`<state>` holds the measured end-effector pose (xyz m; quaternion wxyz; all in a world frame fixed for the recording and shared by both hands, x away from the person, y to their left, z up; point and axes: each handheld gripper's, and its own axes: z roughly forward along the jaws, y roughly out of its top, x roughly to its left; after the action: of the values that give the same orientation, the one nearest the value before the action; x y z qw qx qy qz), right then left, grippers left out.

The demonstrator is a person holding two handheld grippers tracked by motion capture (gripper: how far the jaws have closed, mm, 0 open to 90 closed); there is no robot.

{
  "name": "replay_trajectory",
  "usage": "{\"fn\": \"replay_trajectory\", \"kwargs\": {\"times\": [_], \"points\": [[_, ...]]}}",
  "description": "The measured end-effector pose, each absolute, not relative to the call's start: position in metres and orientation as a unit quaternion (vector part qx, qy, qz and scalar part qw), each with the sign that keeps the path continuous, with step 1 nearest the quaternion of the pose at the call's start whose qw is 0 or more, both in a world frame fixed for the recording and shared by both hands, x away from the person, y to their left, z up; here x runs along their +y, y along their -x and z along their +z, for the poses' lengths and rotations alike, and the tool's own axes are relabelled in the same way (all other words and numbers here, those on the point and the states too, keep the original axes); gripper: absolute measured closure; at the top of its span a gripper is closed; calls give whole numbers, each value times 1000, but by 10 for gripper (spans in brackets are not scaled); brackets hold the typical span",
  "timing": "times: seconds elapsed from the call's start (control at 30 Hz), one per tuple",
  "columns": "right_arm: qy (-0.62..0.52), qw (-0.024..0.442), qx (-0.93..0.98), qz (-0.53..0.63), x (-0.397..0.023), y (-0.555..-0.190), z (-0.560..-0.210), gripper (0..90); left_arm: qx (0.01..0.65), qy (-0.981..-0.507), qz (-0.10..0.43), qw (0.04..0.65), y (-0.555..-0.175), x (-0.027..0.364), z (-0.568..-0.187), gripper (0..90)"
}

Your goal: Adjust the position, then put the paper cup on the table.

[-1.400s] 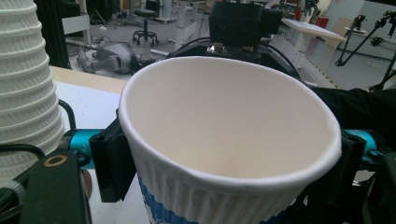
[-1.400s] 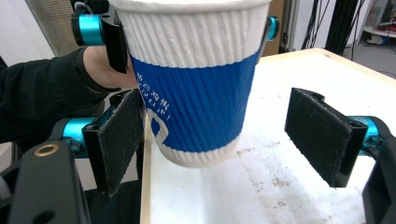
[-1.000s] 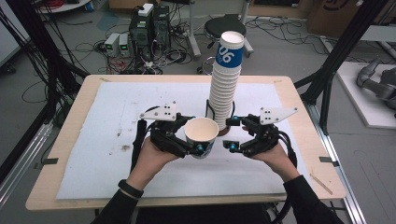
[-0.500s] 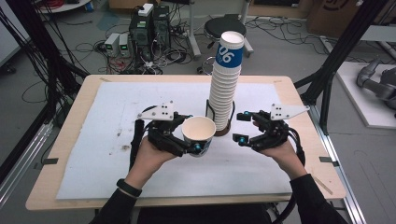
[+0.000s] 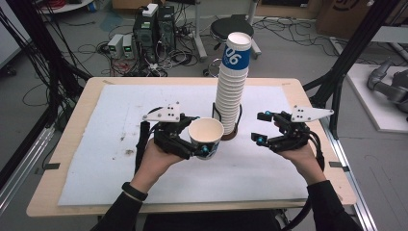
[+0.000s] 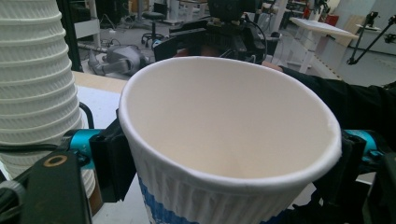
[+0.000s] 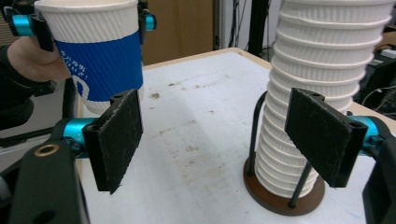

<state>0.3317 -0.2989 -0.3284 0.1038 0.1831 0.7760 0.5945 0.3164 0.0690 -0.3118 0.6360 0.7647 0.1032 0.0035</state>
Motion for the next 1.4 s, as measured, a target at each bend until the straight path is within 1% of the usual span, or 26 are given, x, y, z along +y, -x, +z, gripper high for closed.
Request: {"fn": "replay_trajectory", "kwargs": {"times": [0.47, 0.83, 1.17, 1.4], "points": [[-188, 107, 772, 597, -301, -333, -328, 196, 101, -763, 6, 639, -315, 70, -309, 218], [-189, 120, 770, 597, -304, -335, -328, 196, 102, -765, 8, 636, -314, 72, -308, 218], [-201, 143, 770, 589, -308, -337, -329, 196, 108, -765, 15, 635, -315, 77, -308, 218], [-195, 147, 771, 589, -306, -337, -330, 196, 119, -759, 21, 639, -317, 86, -306, 218]]}}
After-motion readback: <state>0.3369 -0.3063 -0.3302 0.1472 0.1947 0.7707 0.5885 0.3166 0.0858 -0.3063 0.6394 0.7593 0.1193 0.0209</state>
